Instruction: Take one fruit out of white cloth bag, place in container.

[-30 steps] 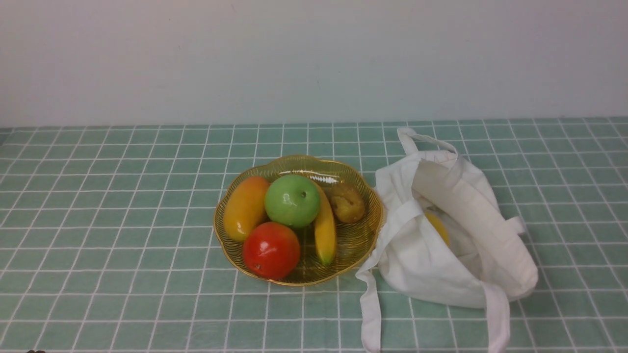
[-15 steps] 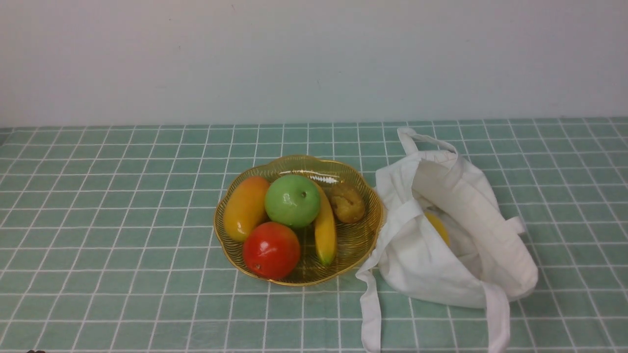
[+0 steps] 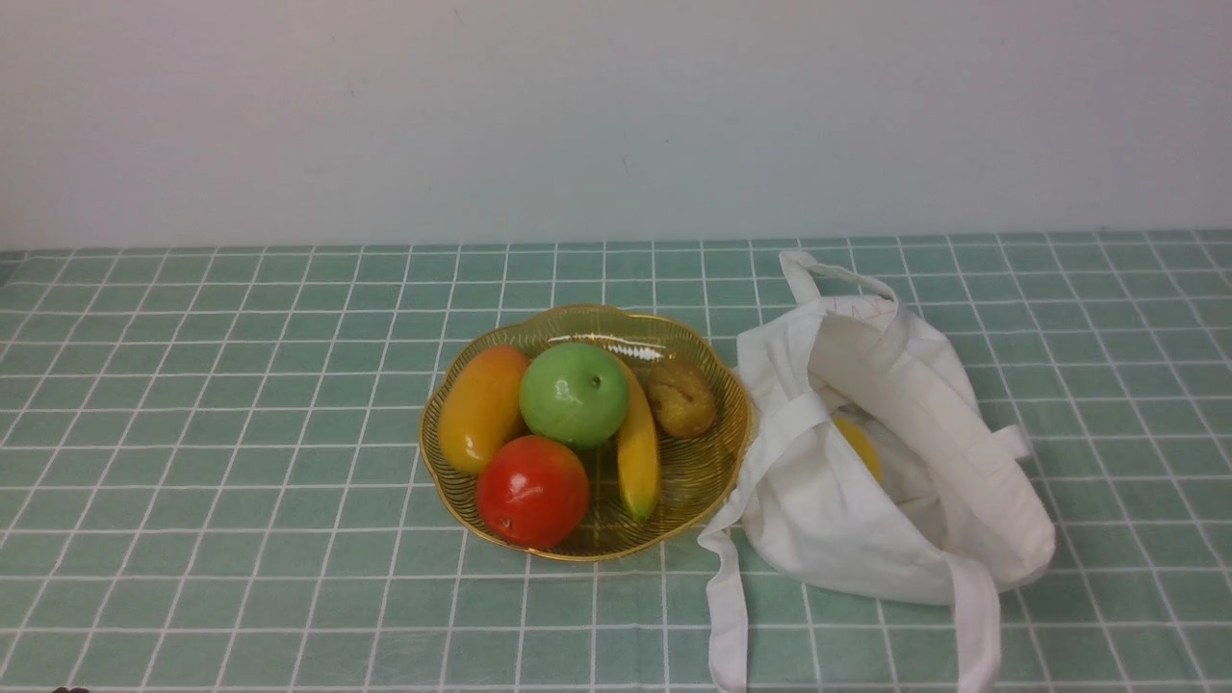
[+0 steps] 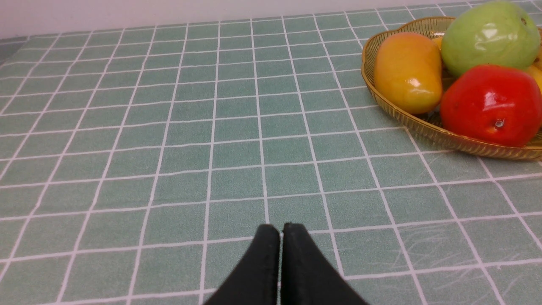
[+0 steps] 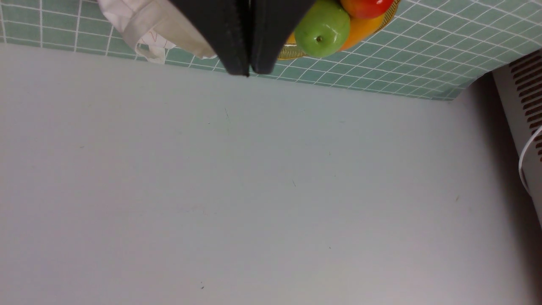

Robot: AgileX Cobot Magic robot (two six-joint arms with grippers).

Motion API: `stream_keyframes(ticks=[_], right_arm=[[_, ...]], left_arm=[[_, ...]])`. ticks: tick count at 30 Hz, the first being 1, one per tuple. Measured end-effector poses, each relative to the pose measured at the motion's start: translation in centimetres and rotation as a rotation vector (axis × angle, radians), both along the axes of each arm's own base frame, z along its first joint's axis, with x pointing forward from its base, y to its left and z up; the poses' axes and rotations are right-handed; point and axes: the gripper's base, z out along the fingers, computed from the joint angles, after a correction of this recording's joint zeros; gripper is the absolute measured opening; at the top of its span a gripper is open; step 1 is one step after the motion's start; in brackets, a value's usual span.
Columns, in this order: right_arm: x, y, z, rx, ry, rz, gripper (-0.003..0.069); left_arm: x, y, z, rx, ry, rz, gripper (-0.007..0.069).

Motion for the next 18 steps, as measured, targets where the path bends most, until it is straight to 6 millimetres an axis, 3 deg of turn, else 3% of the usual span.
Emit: stream_keyframes(ticks=[12, 18], right_arm=[[0.0, 0.0, -0.2, -0.013, 0.021, -0.004, -0.0015], [0.3, 0.1, -3.7, -0.038, 0.103, -0.009, -0.0015]], left_arm=[[0.0, 0.0, 0.0, 0.0, 0.0, 0.0, -0.0008], [0.0, 0.0, 0.0, 0.0, 0.0, 0.0, -0.0008]])
